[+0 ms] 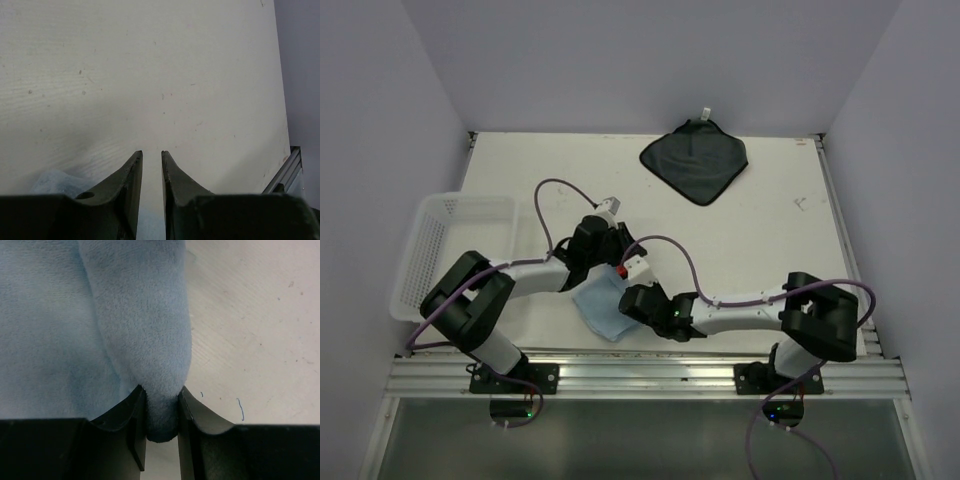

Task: Roll the towels
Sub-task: Roll the towel

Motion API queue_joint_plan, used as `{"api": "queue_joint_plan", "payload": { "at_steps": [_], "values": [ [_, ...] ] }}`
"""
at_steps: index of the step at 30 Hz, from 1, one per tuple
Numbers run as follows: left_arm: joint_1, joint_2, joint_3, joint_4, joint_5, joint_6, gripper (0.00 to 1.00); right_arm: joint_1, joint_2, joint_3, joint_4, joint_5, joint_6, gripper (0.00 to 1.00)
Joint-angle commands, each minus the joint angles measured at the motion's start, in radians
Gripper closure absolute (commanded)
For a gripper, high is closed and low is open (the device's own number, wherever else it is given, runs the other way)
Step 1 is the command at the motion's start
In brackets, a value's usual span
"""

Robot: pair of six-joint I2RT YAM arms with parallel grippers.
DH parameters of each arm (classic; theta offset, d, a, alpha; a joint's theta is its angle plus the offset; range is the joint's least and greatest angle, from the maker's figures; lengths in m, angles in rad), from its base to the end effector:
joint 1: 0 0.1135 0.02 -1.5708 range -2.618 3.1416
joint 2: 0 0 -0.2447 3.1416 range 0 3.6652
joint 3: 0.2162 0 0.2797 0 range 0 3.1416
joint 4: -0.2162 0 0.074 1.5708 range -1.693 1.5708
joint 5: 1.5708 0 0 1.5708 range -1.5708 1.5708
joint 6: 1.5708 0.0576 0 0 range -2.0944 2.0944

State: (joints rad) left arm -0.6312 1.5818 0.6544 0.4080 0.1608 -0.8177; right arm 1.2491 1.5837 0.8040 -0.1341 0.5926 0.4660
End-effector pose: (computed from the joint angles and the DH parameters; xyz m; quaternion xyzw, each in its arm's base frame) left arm 0.2757 -0.2129 0.1107 -0.0401 0.8622 -0.3835 0.3285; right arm 0.1361 0.3067 0.1124 -0.2584 0.8727 0.0525 0.4109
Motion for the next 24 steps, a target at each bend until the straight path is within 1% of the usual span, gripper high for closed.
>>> {"api": "queue_joint_plan", "payload": {
  "at_steps": [1, 2, 3, 8, 12, 14, 16, 18, 24],
  "values": [
    [-0.002, -0.028, 0.073, -0.054, -0.03, 0.049, 0.74, 0.029, 0.058, 0.049, -0.146, 0.243, -0.003, 0.84],
    [-0.004, -0.029, 0.083, -0.058, -0.03, 0.051, 0.74, 0.035, 0.077, 0.063, -0.183, 0.266, 0.005, 0.85],
    [-0.002, -0.031, 0.085, -0.058, -0.029, 0.051, 0.74, 0.039, 0.084, 0.069, -0.202, 0.321, 0.011, 0.85],
    [-0.002, -0.026, 0.077, -0.048, -0.023, 0.037, 0.74, 0.09, 0.114, 0.109, -0.28, 0.446, 0.033, 0.84],
    [-0.004, -0.013, 0.08, -0.031, -0.009, 0.025, 0.74, 0.134, 0.192, 0.178, -0.36, 0.556, 0.025, 0.82],
    [-0.004, -0.005, 0.085, -0.029, -0.007, 0.023, 0.74, 0.153, 0.261, 0.221, -0.418, 0.605, 0.031, 0.82],
    [-0.004, -0.005, 0.091, -0.028, -0.006, 0.023, 0.74, 0.171, 0.32, 0.253, -0.467, 0.628, 0.045, 0.81],
    [-0.002, -0.011, 0.097, -0.029, -0.003, 0.023, 0.74, 0.185, 0.343, 0.264, -0.487, 0.642, 0.062, 0.8],
    [-0.013, -0.014, 0.1, -0.023, 0.009, 0.02, 0.74, 0.207, 0.345, 0.251, -0.467, 0.609, 0.068, 0.78]
  ]
}}
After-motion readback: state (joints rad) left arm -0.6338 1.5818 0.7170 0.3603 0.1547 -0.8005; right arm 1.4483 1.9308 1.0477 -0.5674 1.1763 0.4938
